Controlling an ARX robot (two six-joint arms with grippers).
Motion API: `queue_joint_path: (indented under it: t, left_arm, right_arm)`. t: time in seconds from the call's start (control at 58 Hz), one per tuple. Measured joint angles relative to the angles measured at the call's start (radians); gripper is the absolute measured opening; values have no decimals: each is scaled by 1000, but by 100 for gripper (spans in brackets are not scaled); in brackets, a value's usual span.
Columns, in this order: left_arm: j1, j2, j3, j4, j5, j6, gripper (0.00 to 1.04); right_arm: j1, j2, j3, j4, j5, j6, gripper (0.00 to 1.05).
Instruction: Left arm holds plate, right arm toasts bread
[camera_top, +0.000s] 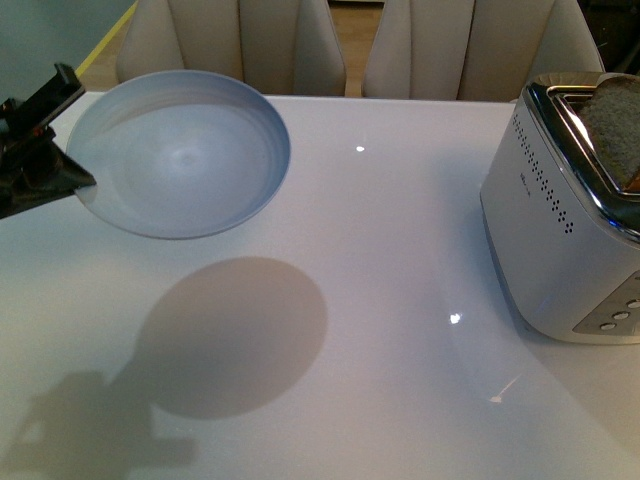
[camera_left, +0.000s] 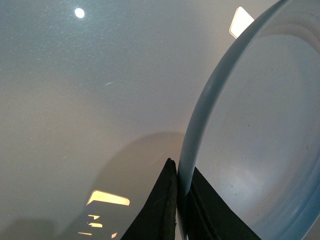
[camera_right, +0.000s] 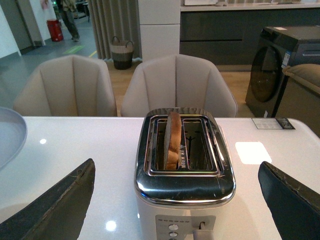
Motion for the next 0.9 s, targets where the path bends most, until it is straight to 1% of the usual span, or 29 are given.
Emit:
queue_joint_path:
  t: [0.207,0.414,0.724,0.897]
  left_arm:
    - [92,117,-13,80,62,38,3]
    - [153,238,-24,117,71,58,3]
    - [170,368,-46,213,88,58,3]
    - [174,407,-55,236,96,51,3]
  right_arm:
    - [0,0,0,0,0,0,96]
    - [0,0,0,0,0,0,96]
    - [0,0,0,0,0,0,96]
    - [0,0,0,0,0,0,96]
